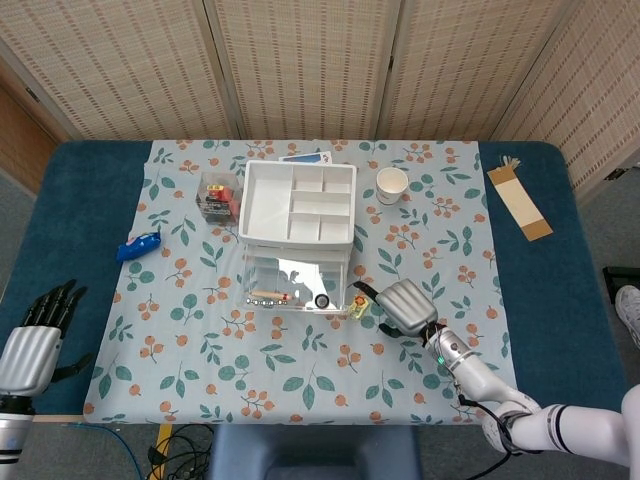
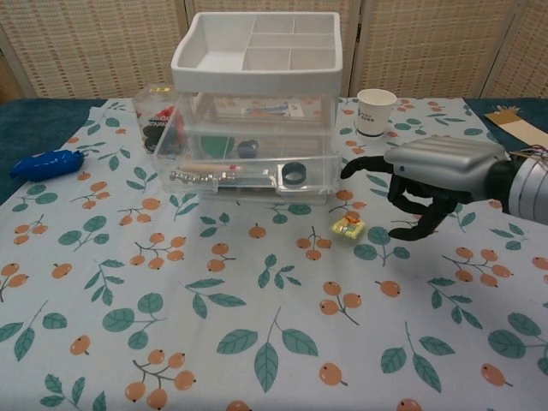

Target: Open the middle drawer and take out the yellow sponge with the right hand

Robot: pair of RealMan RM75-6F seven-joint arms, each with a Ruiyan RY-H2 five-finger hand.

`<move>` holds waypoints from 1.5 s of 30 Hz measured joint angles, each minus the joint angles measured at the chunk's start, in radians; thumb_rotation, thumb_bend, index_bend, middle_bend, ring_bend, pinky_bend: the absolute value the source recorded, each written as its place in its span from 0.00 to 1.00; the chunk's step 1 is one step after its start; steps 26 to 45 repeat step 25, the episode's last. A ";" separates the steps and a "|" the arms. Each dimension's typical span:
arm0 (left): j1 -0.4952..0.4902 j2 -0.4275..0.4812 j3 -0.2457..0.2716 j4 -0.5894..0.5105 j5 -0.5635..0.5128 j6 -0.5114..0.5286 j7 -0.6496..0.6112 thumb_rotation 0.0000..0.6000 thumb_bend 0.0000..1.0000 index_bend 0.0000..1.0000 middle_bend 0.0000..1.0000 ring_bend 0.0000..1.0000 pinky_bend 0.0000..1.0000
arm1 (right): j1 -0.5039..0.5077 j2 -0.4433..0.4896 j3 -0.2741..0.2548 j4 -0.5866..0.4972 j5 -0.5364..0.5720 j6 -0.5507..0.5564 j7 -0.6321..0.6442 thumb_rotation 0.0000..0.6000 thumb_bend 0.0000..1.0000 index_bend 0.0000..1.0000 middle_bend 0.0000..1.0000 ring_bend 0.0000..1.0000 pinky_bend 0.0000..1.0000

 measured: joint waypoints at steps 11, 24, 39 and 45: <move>-0.011 -0.013 -0.006 0.000 0.004 -0.001 0.005 1.00 0.18 0.04 0.00 0.04 0.10 | -0.157 0.147 -0.015 -0.140 -0.056 0.258 -0.018 1.00 0.32 0.11 0.71 0.65 0.98; -0.019 -0.023 -0.014 -0.046 0.000 0.007 0.063 1.00 0.18 0.04 0.00 0.04 0.10 | -0.455 0.275 -0.037 -0.224 -0.127 0.621 0.014 1.00 0.32 0.11 0.26 0.16 0.23; -0.017 -0.022 -0.015 -0.050 -0.003 0.009 0.067 1.00 0.18 0.04 0.00 0.04 0.10 | -0.472 0.281 -0.040 -0.222 -0.130 0.633 0.020 1.00 0.32 0.11 0.25 0.15 0.22; -0.017 -0.022 -0.015 -0.050 -0.003 0.009 0.067 1.00 0.18 0.04 0.00 0.04 0.10 | -0.472 0.281 -0.040 -0.222 -0.130 0.633 0.020 1.00 0.32 0.11 0.25 0.15 0.22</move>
